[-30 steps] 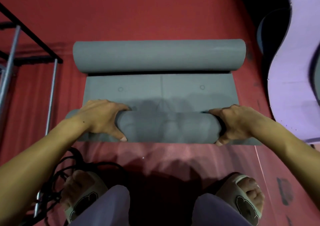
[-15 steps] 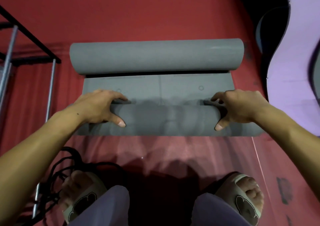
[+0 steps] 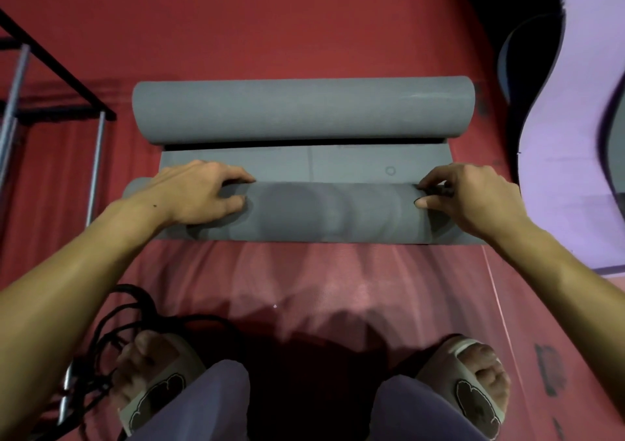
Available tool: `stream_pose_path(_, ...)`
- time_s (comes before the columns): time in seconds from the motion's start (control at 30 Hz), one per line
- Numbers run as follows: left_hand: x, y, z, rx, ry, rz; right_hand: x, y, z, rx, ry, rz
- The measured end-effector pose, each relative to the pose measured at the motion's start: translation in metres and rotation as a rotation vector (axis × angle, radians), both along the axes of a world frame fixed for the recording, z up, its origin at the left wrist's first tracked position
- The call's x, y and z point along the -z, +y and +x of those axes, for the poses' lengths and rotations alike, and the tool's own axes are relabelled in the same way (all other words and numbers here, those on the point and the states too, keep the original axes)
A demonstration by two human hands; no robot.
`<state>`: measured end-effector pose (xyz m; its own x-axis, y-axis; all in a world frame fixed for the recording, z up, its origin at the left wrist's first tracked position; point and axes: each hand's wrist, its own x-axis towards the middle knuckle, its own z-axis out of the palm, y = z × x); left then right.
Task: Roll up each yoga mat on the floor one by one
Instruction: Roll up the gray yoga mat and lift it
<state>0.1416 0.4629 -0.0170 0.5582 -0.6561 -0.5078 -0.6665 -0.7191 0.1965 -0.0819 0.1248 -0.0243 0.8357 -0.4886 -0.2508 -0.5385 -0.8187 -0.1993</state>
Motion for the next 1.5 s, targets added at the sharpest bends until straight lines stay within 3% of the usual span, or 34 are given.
stream_pose_path(0.73, 0.014, -0.005, -0.011, -0.069, -0.203, -0.083, 0.032, 0.006, 0.002, -0.083, -0.180, -0.142)
stream_pose_path(0.9, 0.017, -0.007, -0.015, -0.003, -0.331, -0.026, 0.028, 0.016, -0.003, -0.093, -0.159, -0.118)
stream_pose_path(1.03, 0.024, -0.007, -0.020, 0.117, -0.400, 0.076, 0.042, 0.017, -0.013, -0.224, -0.042, -0.196)
stream_pose_path(1.2, 0.038, -0.007, -0.023, 0.094, -0.512, 0.023, 0.044, 0.022, -0.009, -0.227, -0.009, -0.281)
stream_pose_path(1.5, 0.043, -0.007, -0.012, 0.109, -0.514, -0.086, 0.044, 0.017, -0.002, -0.309, -0.032, -0.358)
